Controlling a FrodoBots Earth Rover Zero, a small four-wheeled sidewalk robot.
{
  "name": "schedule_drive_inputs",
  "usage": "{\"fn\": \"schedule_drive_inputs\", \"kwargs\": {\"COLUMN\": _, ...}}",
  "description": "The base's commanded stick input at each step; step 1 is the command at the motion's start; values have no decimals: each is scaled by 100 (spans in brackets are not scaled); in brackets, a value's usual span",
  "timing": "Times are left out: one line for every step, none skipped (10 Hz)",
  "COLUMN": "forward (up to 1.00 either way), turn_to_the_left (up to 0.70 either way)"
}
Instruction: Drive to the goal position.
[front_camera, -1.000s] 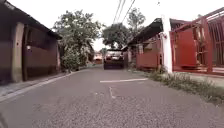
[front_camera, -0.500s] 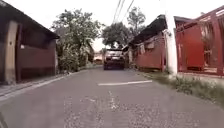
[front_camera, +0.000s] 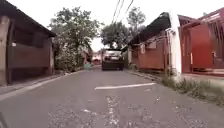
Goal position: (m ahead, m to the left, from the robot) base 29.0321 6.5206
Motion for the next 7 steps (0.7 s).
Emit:
{"fn": "schedule_drive_inputs", "kwargs": {"forward": 70, "turn_to_the_left": 0}}
{"fn": "schedule_drive_inputs", "kwargs": {"forward": 70, "turn_to_the_left": 0}}
{"fn": "schedule_drive_inputs", "kwargs": {"forward": 70, "turn_to_the_left": 0}}
{"fn": "schedule_drive_inputs", "kwargs": {"forward": 70, "turn_to_the_left": 0}}
{"fn": "schedule_drive_inputs", "kwargs": {"forward": 70, "turn_to_the_left": 0}}
{"fn": "schedule_drive_inputs", "kwargs": {"forward": 70, "turn_to_the_left": 0}}
{"fn": "schedule_drive_inputs", "kwargs": {"forward": 70, "turn_to_the_left": 0}}
